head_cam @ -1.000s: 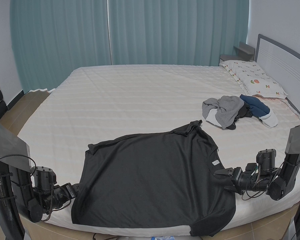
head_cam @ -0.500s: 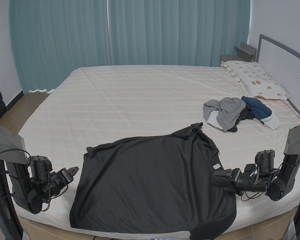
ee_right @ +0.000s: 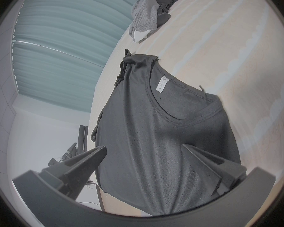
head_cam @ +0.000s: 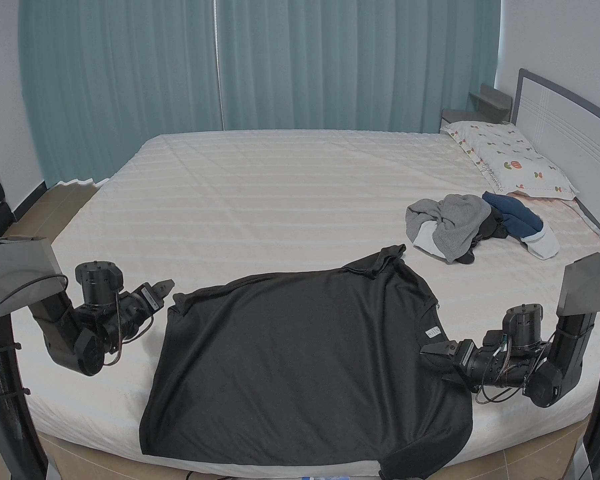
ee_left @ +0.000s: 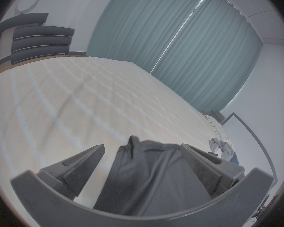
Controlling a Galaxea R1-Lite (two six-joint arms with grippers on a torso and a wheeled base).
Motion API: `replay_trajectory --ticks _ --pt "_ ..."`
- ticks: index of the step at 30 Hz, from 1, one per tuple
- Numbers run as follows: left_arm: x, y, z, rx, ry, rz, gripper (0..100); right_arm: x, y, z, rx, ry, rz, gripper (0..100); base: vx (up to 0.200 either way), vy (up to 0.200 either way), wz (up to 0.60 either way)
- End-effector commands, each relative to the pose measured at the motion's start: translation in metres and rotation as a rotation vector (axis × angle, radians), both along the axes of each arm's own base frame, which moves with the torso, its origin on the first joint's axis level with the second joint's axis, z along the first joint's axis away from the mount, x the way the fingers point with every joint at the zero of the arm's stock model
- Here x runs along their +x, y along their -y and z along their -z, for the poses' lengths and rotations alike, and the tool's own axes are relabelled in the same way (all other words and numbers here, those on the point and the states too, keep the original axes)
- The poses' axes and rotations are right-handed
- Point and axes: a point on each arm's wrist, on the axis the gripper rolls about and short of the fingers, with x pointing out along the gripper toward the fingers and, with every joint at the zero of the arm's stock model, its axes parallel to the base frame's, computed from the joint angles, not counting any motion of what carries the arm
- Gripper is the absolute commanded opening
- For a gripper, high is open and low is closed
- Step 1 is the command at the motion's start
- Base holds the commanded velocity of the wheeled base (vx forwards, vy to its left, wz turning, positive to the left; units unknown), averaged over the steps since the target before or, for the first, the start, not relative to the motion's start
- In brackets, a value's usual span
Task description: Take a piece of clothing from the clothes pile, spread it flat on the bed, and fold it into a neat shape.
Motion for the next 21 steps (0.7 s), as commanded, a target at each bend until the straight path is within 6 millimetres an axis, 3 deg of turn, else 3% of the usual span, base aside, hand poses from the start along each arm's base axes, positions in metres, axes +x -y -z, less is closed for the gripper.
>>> replay_trajectory --ticks 1,12,16,21 --pt "0.048 0.006 0.009 -0.02 0.014 0.053 100 -0.001 -0.001 0.005 -0.002 -0.008 -0.002 100 0.0 0.0 0.0" --pt "0.093 0.015 0.029 0.018 -0.016 0.09 100 -0.002 -0.001 0.005 0.0 -0.013 -0.001 100 0.0 0.0 0.0" --pt "0.087 0.015 0.036 0.026 -0.057 0.084 100 -0.002 -0.001 0.006 0.0 -0.014 -0.001 100 0.0 0.0 0.0" --pt "0.073 0.015 0.031 0.028 -0.072 0.088 100 -0.004 -0.001 0.006 -0.002 -0.02 -0.002 100 0.0 0.0 0.0"
